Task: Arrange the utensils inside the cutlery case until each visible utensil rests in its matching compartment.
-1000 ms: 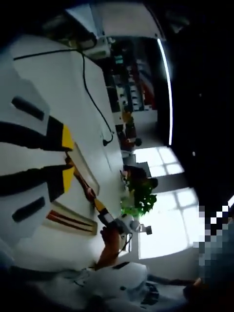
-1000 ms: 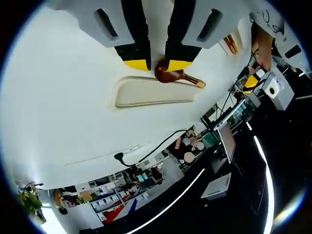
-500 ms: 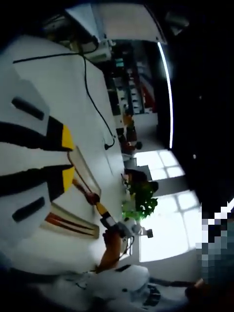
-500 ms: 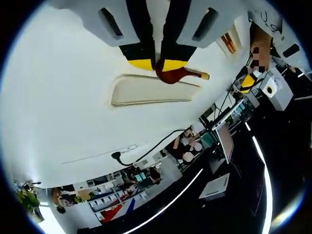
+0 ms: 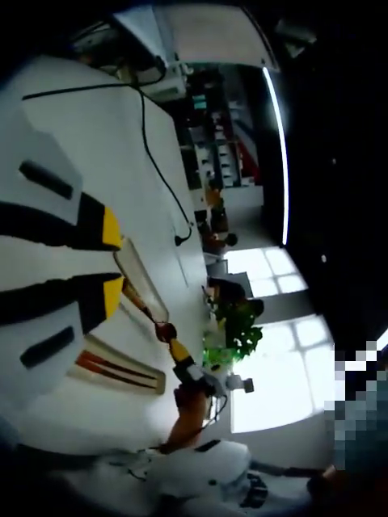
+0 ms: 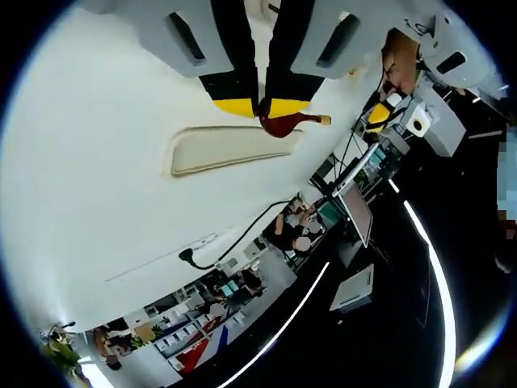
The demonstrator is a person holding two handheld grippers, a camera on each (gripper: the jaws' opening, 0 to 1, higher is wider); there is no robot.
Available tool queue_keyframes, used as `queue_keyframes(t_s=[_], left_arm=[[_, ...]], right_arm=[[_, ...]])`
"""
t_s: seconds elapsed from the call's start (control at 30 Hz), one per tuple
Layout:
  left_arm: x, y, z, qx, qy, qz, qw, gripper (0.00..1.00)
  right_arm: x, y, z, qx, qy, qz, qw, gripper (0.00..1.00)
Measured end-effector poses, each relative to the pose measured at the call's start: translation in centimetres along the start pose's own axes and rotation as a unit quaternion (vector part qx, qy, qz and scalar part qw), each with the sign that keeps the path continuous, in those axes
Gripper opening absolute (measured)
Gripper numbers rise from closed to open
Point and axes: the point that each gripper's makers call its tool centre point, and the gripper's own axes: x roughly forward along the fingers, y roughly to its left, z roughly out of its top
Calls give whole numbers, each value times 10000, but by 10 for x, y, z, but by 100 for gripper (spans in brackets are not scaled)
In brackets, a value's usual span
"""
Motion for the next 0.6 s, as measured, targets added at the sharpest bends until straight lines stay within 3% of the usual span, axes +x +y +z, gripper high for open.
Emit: queue_keyframes(t_s=[0.37, 0.6], left_arm=[[-1, -8, 4, 56, -48, -72, 9999, 11], [-2, -14, 4, 66, -63, -128, 9999, 11]], right_arm=[[-23, 25, -2, 29, -31, 270, 9996, 0], [-36, 30, -9, -16, 29, 220, 9998, 0]])
